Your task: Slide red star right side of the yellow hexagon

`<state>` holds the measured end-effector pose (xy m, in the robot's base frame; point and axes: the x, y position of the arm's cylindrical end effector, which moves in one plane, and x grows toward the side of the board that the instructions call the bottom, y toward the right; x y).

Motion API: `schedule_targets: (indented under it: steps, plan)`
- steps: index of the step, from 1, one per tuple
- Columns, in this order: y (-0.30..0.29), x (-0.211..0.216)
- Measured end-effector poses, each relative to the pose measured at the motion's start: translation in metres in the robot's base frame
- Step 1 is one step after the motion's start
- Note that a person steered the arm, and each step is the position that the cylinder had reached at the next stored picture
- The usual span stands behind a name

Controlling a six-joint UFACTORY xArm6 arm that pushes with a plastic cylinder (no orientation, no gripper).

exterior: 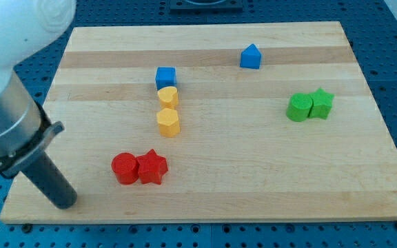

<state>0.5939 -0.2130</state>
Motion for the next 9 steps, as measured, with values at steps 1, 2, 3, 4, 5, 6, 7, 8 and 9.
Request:
schedule_targets:
  steps: [1,2,3,4,5,6,7,8,9]
  plan:
    - [0.000,-0.022]
    - [0.016,-0.024]
    - [0.043,-0.025]
    - [0.071,-0.028]
    - [0.094,-0.029]
    - [0.118,-0.030]
    - [0.139,-0.037]
    - [0.163,-0.041]
    - [0.183,-0.042]
